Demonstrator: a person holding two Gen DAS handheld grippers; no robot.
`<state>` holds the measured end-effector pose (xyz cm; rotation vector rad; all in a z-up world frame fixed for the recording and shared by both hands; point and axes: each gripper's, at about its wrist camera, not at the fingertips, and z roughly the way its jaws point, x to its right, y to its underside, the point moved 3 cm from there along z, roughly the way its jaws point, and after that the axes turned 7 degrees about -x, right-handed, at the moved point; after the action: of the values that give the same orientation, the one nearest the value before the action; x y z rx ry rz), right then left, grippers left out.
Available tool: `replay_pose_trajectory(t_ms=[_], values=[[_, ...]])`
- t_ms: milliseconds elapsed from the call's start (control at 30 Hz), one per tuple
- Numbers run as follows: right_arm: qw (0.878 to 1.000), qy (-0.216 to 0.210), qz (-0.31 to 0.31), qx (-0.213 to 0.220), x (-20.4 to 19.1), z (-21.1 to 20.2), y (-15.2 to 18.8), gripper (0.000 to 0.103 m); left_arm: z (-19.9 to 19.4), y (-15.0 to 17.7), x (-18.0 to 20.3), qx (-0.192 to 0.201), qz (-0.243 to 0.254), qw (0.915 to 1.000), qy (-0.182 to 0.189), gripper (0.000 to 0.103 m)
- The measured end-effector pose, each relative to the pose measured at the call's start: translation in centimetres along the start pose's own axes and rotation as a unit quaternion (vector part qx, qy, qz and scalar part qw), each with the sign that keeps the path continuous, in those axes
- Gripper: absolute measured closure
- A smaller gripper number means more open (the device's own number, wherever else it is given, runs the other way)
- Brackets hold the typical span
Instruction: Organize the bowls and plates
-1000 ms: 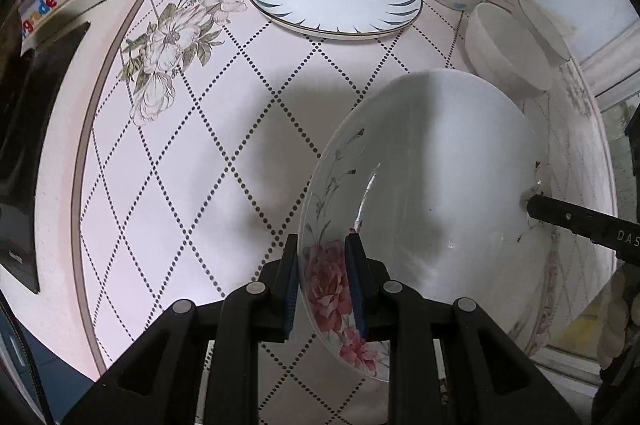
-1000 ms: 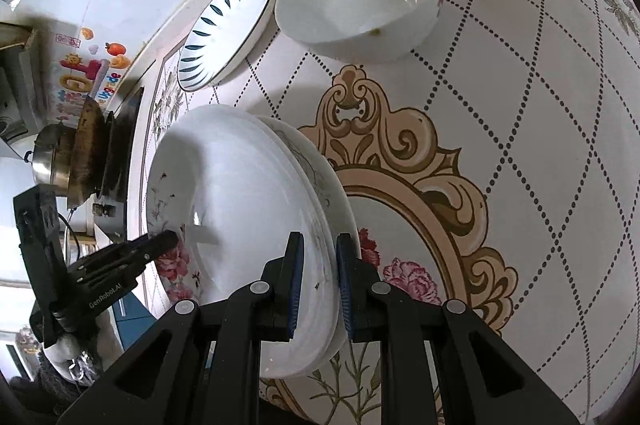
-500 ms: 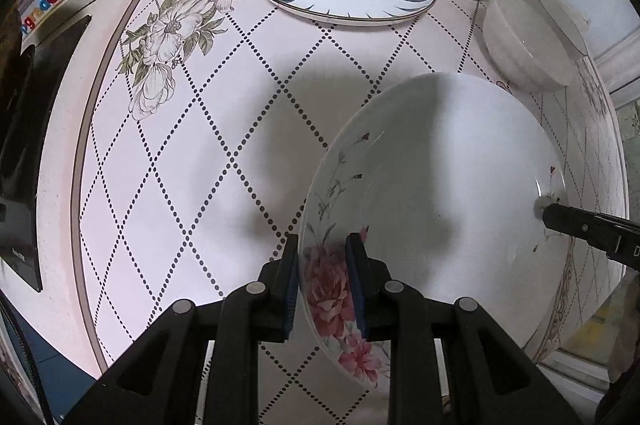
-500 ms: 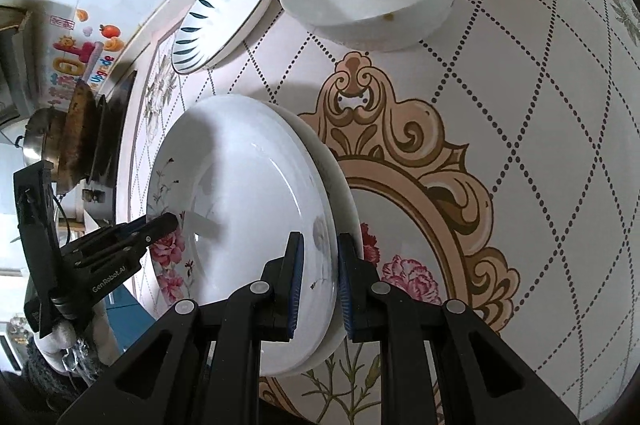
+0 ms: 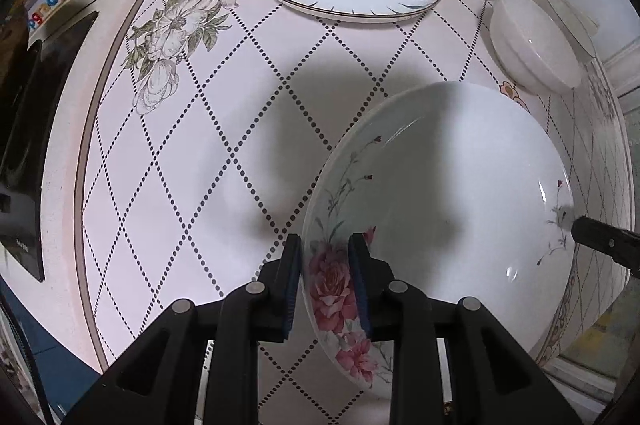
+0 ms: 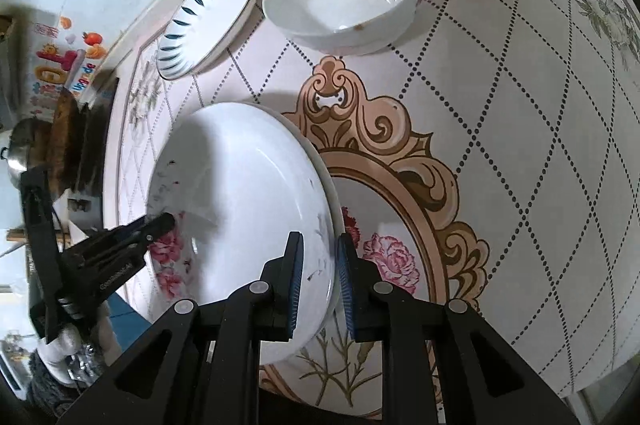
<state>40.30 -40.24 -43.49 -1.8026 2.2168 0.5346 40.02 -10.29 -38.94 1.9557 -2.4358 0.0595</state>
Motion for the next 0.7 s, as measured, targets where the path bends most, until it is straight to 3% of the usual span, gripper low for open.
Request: replay_pose_trajectory(t_ms=[233,467,533,700], values=[[1.0,-0.012,-0.005,0.002,0.8,-0.9,0.7,0.083,-2.3,1.4,-0.4,0.014,-0.019,0.9997,0.0,0.08],[0.999,-0.025,-0.036,0.016,-0.7,-3.8,1.7,0.082,-8.8,2.3,-1.0,0.066,-0.037,0.9966,0.032,0.079],[0.999,-0.032,-0.037,0.022,-1.8,-5.0,1.2,0.071,-10.3,1.4,-1.4,0.08,-0.042,0.9949,0.044,0.074],[0.996,-0.071,-0.036,0.039,-5.1,-7.4,-3.2,0.061,-11.0,-4.1,-3.2,0.089,-0.054,0.9931,0.054,0.067]])
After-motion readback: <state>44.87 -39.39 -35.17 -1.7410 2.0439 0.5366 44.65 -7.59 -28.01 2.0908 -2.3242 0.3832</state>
